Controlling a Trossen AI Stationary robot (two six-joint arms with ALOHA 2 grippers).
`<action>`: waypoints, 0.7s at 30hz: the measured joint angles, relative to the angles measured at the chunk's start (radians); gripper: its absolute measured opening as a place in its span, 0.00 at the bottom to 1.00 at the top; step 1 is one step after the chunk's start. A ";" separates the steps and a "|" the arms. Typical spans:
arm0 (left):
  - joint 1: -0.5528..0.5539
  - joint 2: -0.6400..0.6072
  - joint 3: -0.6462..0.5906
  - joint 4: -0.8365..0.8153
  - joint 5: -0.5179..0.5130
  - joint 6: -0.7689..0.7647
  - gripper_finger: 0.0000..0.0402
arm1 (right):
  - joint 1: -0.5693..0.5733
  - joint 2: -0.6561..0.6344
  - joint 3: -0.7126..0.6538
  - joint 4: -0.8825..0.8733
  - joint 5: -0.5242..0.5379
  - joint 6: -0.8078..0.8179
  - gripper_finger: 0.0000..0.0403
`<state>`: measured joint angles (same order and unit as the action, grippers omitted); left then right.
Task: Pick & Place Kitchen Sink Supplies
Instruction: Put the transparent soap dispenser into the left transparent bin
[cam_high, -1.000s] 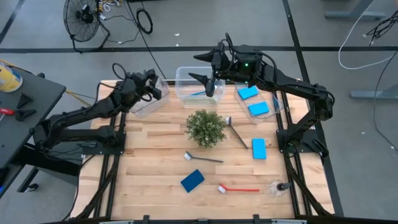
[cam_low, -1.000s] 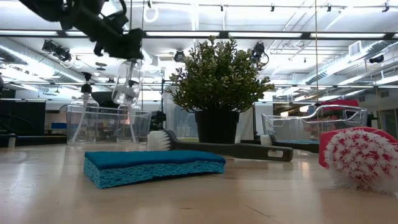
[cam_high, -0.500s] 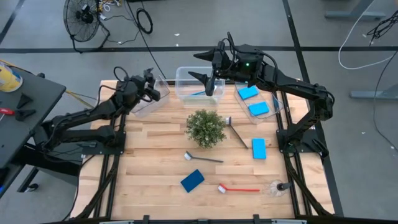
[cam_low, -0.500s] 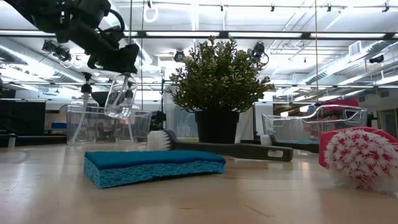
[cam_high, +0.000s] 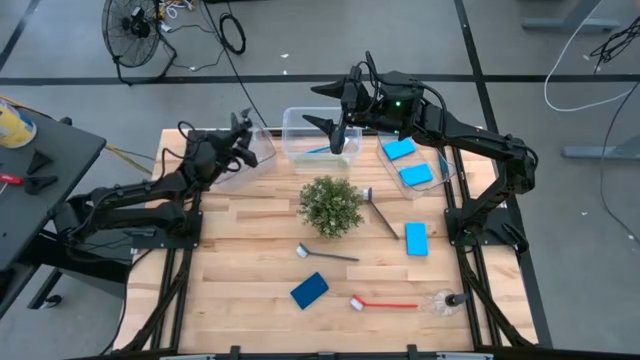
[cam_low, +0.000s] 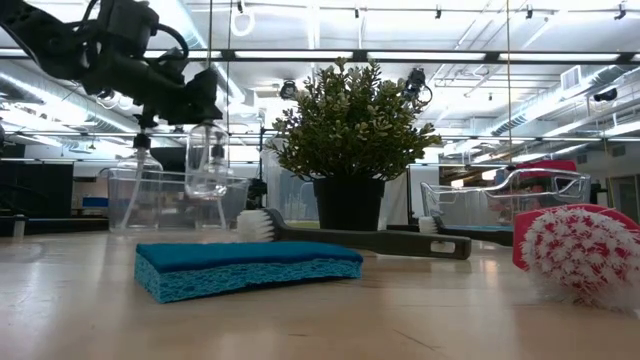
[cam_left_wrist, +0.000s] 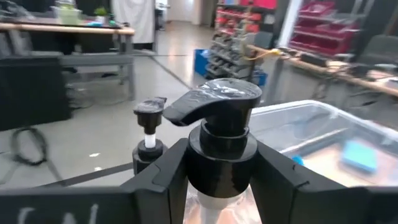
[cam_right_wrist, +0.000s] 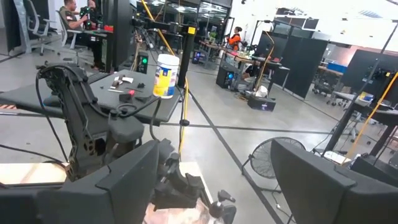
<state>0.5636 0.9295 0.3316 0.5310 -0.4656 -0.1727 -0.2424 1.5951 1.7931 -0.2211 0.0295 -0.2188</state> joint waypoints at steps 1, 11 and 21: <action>0.000 0.000 -0.004 0.009 0.016 -0.001 0.35 | 0.000 0.000 0.000 0.000 0.000 0.000 0.77; 0.000 0.000 -0.029 0.033 0.033 0.000 0.37 | 0.000 0.000 0.000 0.004 0.018 0.000 0.77; 0.000 0.000 -0.029 0.009 -0.017 0.010 0.38 | 0.000 0.000 0.000 0.004 0.018 0.000 0.77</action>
<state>0.5636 0.9295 0.3023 0.5403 -0.4826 -0.1627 -0.2424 1.5955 1.7931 -0.2169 0.0471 -0.2188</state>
